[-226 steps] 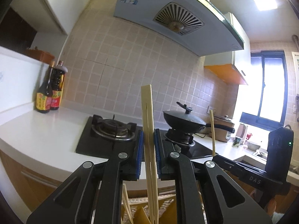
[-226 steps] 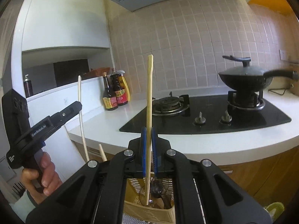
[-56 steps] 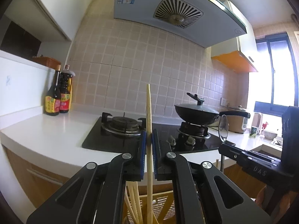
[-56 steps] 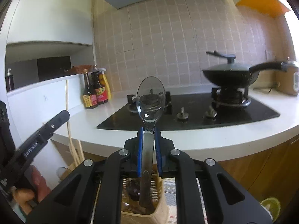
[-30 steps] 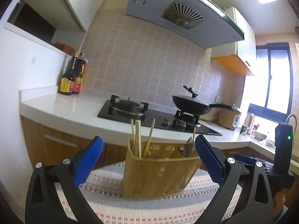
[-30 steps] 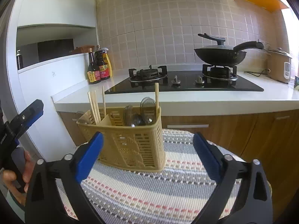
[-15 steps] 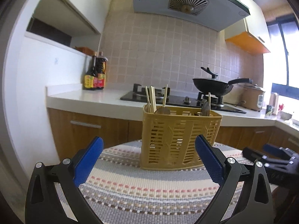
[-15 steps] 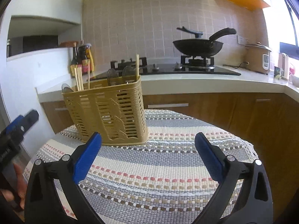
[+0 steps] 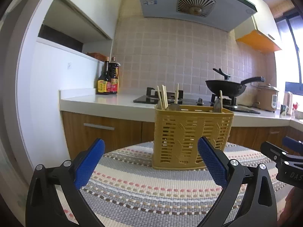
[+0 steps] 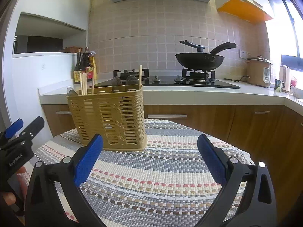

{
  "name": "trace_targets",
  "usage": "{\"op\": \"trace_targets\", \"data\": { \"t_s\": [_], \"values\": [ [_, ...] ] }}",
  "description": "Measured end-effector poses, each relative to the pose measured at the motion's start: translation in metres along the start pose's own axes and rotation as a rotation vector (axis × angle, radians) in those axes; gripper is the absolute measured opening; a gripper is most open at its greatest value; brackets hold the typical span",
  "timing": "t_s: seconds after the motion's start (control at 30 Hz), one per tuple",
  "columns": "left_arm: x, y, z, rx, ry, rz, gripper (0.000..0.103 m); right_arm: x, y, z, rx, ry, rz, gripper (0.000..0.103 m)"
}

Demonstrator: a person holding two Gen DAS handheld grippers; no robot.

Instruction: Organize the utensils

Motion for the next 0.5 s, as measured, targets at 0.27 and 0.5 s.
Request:
{"op": "trace_targets", "data": {
  "t_s": [0.27,0.5],
  "values": [
    [0.001,-0.005,0.006,-0.035,0.056,-0.005,0.095,0.0,-0.015,-0.009,0.012,-0.04,0.062,0.095],
    [0.001,-0.007,0.004,-0.063,0.061,-0.003,0.095,-0.001,-0.015,-0.007,0.017,-0.028,0.057,0.095]
  ]
}}
Point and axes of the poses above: each gripper's, at about its wrist camera, not at the fingertips, and y roughly the way its jaws point, z to its right, x to its underside, the point moved 2 cm from there along y, roughly the way its jaws point, and after that the axes turned 8 degrees about x, right-handed, at the moved point
